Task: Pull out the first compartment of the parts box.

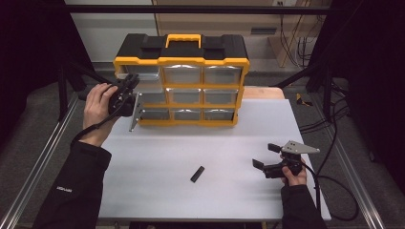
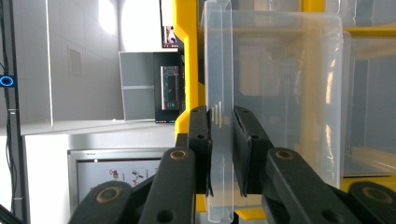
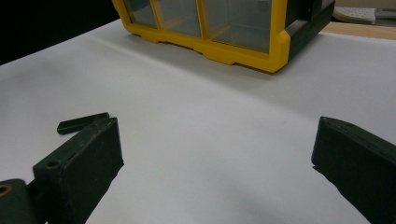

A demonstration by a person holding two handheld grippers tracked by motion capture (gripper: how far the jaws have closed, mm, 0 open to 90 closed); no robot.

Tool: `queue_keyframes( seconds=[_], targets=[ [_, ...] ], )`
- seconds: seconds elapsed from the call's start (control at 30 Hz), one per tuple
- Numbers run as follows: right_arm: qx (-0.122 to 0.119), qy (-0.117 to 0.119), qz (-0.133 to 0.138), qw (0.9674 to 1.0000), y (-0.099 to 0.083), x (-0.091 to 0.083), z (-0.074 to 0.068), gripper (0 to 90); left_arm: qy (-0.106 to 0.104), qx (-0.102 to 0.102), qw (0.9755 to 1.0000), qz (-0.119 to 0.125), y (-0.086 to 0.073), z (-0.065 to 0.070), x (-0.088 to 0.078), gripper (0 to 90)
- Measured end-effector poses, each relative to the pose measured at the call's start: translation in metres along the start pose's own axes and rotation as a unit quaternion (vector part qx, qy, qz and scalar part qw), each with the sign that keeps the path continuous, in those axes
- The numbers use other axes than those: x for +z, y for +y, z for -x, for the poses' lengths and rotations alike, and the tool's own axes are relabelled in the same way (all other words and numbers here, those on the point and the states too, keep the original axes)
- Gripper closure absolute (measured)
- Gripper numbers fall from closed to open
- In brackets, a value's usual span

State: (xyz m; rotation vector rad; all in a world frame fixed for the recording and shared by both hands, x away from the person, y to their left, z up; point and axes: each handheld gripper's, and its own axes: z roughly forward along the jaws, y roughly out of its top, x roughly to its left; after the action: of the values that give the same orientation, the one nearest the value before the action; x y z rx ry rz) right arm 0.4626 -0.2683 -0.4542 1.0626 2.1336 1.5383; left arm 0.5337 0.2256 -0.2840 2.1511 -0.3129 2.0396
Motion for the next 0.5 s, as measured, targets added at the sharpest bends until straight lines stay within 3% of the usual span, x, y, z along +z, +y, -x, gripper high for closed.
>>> queue_keyframes(
  seconds=[0.5],
  targets=[
    [0.0, 0.0, 0.0, 1.0, 0.0001, -0.0002, 0.0, 2.1, 0.002, -0.001, 1.0, 0.001, 0.0018, 0.0012, -0.0066, 78.1]
  ],
)
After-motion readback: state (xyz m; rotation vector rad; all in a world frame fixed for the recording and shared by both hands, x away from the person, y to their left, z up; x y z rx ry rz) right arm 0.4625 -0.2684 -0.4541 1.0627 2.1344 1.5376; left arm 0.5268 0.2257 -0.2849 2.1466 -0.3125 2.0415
